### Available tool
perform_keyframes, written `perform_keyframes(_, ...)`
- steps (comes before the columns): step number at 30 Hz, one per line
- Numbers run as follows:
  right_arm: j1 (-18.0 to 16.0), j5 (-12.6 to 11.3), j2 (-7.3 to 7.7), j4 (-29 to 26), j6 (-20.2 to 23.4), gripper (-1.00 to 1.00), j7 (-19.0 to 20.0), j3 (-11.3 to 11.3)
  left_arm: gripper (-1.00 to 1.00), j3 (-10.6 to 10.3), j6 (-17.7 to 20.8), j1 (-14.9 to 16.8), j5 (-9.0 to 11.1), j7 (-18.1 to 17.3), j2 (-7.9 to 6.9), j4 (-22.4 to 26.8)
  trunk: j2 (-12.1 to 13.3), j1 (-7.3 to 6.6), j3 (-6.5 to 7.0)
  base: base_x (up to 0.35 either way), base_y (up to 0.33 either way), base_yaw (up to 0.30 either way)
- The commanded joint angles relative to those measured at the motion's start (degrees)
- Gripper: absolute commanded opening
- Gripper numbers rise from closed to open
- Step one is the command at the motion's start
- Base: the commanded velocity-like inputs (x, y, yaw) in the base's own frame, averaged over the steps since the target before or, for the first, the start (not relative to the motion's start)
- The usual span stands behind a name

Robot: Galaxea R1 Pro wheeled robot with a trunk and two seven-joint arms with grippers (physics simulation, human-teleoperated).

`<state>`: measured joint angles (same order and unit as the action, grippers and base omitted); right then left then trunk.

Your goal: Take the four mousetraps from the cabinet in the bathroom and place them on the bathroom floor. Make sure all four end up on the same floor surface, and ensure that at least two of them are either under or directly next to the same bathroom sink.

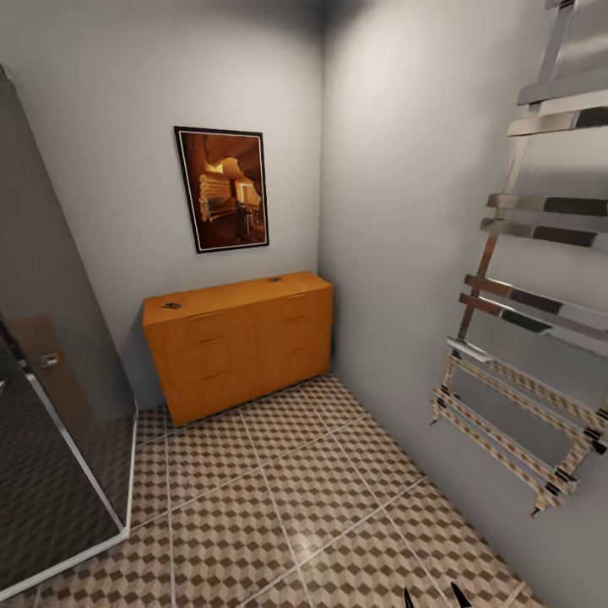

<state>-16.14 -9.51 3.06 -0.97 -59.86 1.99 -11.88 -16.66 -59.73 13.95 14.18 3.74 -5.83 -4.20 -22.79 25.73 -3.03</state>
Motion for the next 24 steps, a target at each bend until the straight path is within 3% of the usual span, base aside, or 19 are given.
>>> perform_keyframes(1,-0.03,-0.6,0.02,0.0,-0.14,1.0,0.21,-0.43,1.0,-0.49,-0.27,0.11,0.06,0.39,0.03,-0.2,-0.13,0.05,-0.15,0.165,-0.15,0.286)
perform_keyframes(24,-0.04,-0.6,0.02,0.0,-0.14,1.0,0.21,-0.43,1.0,-0.48,-0.27,0.11,0.06,0.39,0.37,-0.24,-0.13,0.05,-0.64,0.217,-0.19,0.286)
